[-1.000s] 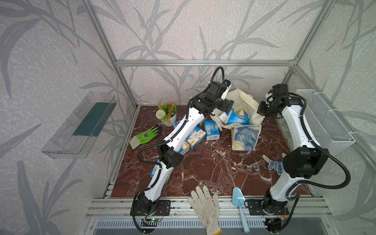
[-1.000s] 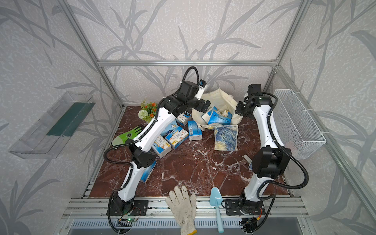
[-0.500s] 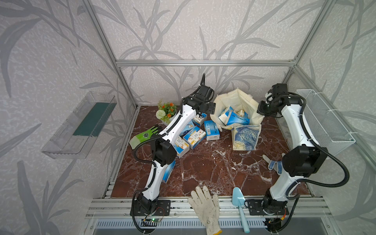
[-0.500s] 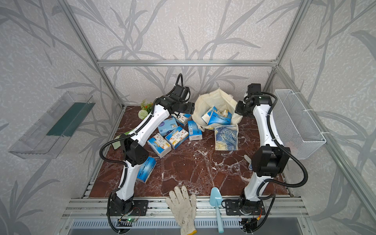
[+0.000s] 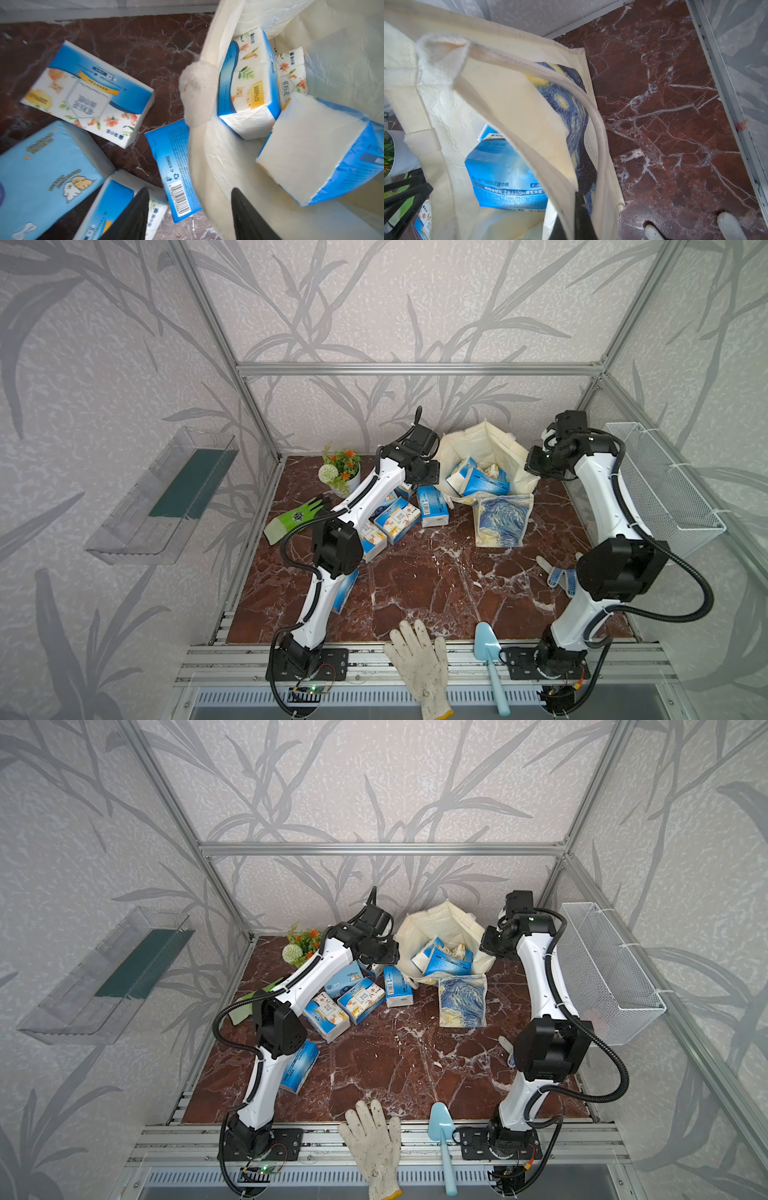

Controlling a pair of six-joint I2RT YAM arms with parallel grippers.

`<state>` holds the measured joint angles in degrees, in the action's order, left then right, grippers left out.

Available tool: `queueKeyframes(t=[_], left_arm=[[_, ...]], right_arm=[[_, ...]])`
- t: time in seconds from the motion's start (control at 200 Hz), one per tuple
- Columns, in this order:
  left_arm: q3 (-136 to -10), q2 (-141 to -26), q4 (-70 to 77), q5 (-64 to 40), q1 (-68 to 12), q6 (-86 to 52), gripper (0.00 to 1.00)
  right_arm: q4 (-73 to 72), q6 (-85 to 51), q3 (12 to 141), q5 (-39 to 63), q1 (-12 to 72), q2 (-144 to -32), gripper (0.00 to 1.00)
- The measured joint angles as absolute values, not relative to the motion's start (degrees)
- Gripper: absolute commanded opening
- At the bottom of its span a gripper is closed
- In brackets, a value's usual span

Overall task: Put tissues into the canvas bag
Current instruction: Adjust the canvas bag at the center of the board.

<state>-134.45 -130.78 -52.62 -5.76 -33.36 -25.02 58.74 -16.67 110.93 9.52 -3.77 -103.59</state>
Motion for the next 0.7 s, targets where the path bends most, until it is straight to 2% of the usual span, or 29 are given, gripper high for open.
queueKeyframes(t=[0.14,0.265,0.7], left_arm=[[-134.5,-132.9,-51.7,-8.2,-33.5,-26.3,0.26],[-134.5,-133.5,-51.0,-10.1,-33.6,-27.6,0.00],[-144.5,-133.5,-50.5,-15.3,-34.2,-24.8,0.00]], right_arm=[[58.8,-16.6,110.9,9.5,-3.8,-103.6,0.00],[58.8,-16.4,110.9,9.6,-3.8,-103.6,0.00],[60.5,-15.3,111.1,6.0,-4.0,-103.6,0.00]])
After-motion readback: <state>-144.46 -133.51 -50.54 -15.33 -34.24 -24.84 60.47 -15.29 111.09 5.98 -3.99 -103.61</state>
